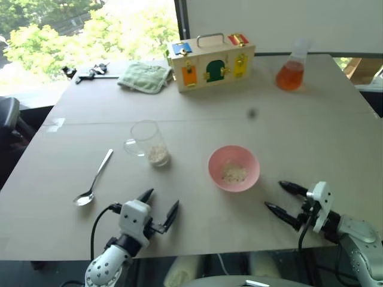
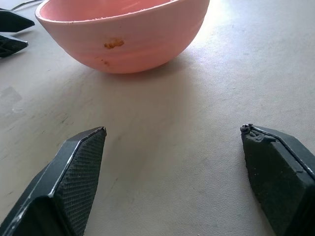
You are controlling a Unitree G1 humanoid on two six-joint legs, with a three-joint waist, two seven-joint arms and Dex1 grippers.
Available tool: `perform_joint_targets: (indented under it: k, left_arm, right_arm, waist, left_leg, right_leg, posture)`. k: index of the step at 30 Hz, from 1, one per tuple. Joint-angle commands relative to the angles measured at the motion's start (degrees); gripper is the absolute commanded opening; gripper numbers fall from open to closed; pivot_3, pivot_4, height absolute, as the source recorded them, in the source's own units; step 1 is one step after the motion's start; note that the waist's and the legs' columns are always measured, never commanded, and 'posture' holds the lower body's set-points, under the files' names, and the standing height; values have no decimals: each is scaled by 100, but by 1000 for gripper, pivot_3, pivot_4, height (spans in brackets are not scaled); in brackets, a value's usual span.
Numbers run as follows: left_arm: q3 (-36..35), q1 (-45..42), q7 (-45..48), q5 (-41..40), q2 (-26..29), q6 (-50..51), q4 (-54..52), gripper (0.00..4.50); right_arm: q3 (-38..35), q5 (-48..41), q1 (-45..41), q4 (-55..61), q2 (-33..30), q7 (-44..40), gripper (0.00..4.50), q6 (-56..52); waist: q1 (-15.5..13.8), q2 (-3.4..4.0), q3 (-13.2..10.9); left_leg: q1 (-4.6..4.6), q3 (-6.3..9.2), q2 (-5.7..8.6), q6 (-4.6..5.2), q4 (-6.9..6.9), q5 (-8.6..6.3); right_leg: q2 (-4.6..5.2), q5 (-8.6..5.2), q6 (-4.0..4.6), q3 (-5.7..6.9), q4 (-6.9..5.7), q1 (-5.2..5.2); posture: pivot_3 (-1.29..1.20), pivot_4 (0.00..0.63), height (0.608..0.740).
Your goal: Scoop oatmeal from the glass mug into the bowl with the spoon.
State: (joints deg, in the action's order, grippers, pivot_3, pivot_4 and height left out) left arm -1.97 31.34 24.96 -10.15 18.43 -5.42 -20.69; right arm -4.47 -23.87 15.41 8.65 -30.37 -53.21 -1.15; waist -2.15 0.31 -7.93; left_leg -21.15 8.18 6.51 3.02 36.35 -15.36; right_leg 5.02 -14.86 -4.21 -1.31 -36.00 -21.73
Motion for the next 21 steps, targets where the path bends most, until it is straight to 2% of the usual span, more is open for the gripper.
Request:
perform_joint_targets:
  k: [1,21]
  left_arm:
    - [-90,187,-70,83,31,121,83,4500]
    - [-2,251,-229,63,-89,328,-167,4500]
  right_arm:
    - [-9,119,5,-287,-67,-13,4412,-43]
    - [-27,172,-249,-625,-138,-213,4412,124]
  waist:
    - [0,0,0]
    - [2,-16,5]
  left_leg:
    - [0,0,0,0,0,0]
    - [1,-7,0,0,7,0]
  right_leg:
    - [0,0,0,0,0,0]
    - [0,1,0,-7,0,1]
  posture:
    - [0,150,740]
    - [0,150,740]
